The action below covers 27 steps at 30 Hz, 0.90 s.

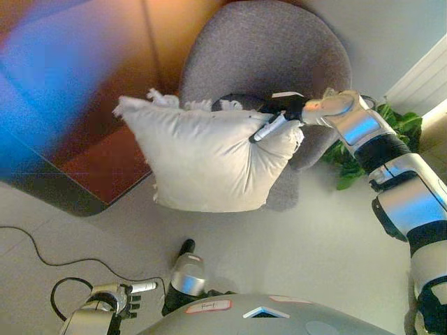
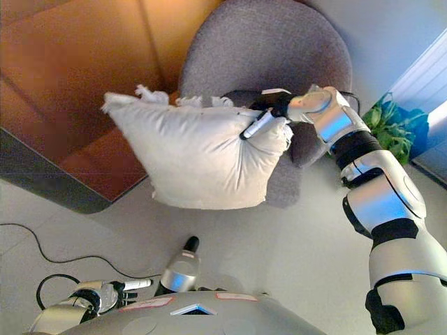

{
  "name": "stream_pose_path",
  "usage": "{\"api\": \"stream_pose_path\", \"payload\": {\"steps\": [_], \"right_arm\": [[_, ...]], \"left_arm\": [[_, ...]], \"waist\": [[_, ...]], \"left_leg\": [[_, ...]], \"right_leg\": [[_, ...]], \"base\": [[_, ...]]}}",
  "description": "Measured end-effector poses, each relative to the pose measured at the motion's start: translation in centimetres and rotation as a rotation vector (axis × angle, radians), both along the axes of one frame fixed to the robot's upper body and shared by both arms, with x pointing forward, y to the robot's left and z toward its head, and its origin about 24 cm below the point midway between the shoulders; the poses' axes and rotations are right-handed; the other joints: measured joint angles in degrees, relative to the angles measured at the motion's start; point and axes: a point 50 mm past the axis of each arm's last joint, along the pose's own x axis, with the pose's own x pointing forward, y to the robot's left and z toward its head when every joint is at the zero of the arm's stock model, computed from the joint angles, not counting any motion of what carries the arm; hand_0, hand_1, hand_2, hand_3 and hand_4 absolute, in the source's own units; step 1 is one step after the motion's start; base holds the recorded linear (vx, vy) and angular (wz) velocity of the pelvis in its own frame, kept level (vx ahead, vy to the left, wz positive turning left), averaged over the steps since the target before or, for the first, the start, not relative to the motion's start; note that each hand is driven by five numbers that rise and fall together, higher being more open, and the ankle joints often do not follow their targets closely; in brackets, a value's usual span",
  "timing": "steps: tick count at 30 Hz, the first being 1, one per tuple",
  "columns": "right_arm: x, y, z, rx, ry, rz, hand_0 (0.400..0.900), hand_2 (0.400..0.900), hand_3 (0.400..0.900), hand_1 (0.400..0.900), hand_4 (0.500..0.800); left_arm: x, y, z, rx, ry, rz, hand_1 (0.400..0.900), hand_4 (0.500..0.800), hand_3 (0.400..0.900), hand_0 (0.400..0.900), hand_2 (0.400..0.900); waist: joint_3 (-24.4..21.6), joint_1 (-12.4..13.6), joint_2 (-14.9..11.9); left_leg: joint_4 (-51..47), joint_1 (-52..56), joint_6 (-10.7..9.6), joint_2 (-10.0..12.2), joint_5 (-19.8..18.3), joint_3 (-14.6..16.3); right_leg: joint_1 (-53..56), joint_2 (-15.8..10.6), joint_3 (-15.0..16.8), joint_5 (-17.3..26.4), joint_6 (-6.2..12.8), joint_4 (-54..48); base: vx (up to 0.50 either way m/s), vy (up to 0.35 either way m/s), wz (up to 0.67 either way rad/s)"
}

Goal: Pick up the pillow and put it on the sofa.

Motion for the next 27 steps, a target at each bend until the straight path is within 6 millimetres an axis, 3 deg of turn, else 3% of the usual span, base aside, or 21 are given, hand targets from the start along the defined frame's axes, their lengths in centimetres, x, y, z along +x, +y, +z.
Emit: {"api": "stream_pose_path", "payload": {"steps": [3, 7, 12, 18, 27], "right_arm": [[0.0, -1.5, -0.8, -0.017, 0.018, -0.102, 0.400, 0.400, 0.400, 0.400, 0.500], [0.2, -4.1, -0.5, -0.026, -0.014, -0.285, 0.400, 0.400, 0.400, 0.400, 0.500], [0.2, -7.4, 1.8, 0.023, -0.092, -0.439, 0.400, 0.400, 0.400, 0.400, 0.500], [-0.3, -11.0, 4.4, 0.059, -0.164, -0.581, 0.400, 0.400, 0.400, 0.400, 0.500], [-0.1, -11.8, 7.7, 0.064, -0.240, -0.610, 0.400, 0.400, 0.400, 0.400, 0.500]], "left_arm": [[-0.1, 0.0, 0.0, 0.011, 0.010, -0.012, 0.900, 0.800, 0.900, 0.900, 0.900], [1.7, -0.3, 0.1, 0.011, -0.023, -0.060, 0.900, 0.800, 0.900, 0.900, 0.900], [3.2, -0.5, 0.3, 0.031, -0.093, -0.088, 0.900, 0.800, 0.900, 0.900, 0.900], [5.8, -0.8, 0.9, 0.027, -0.199, -0.089, 0.900, 0.800, 0.900, 0.900, 0.900], [6.9, -1.1, 1.1, -0.007, -0.260, -0.071, 0.900, 0.800, 0.900, 0.900, 0.900]], "waist": [[0.13, 0.11, 0.29], [1.09, 0.98, 1.79], [3.54, 1.20, 4.14], [7.84, 1.19, 4.91], [10.15, -0.21, 7.07]], "left_leg": [[0.90, -2.07, 0.12, 0.04, 0.12, -0.83], [2.73, -7.77, -0.25, 0.90, 0.84, -1.72], [2.92, -11.44, -0.13, 0.80, 1.62, -1.62], [2.85, -12.74, 0.03, 0.33, 1.73, -1.26], [2.54, -13.19, 1.13, -1.72, 1.70, -0.14]], "right_leg": [[-1.29, 0.19, -0.52, 0.01, 0.01, 0.30], [-6.57, 0.62, -0.24, 0.41, 0.56, 1.45], [-10.36, 0.59, 0.22, 1.46, 0.66, 1.50], [-11.74, 0.11, 0.38, 1.90, 0.96, 1.29], [-12.53, -2.05, 0.62, 2.29, 1.50, 1.24]], "base": [[-0.15, -0.082, 0.05], [-0.28, -0.110, -0.04], [-0.13, -0.037, -0.07], [-0.06, 0.015, -0.02], [-0.03, 0.075, -0.05]]}}
